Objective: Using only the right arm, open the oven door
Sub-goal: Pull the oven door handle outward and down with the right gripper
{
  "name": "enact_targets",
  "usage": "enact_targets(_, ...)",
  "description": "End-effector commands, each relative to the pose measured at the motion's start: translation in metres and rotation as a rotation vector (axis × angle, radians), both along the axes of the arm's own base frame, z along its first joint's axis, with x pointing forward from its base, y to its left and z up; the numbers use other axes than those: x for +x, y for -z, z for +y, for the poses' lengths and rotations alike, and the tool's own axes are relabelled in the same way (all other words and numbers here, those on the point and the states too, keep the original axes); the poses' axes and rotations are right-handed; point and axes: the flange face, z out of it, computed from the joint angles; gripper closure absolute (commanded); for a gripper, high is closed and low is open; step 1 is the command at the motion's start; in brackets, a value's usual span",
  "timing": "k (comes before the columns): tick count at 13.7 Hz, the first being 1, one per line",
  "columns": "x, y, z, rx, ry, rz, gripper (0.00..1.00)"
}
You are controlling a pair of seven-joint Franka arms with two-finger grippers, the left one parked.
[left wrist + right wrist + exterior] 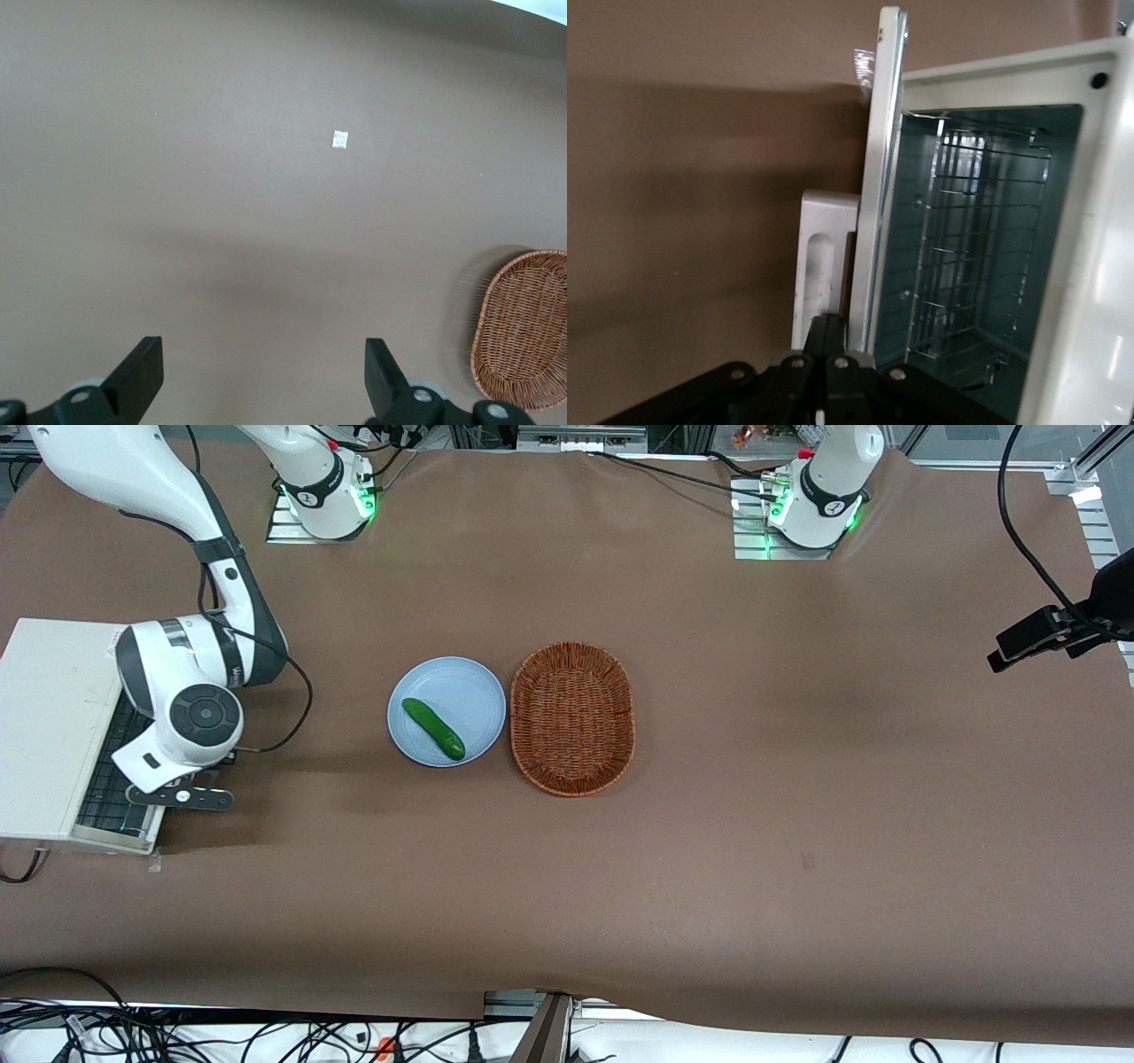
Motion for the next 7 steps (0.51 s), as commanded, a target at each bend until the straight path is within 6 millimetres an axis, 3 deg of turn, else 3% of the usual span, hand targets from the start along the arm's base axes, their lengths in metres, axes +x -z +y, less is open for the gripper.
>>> enact_targets(1,0.004,0.04,-0.014,0.017,-0.006,0.003,1.0)
enact_targets(7,0.003,0.083,-0.012,0.056,-0.034,0.016,1.0)
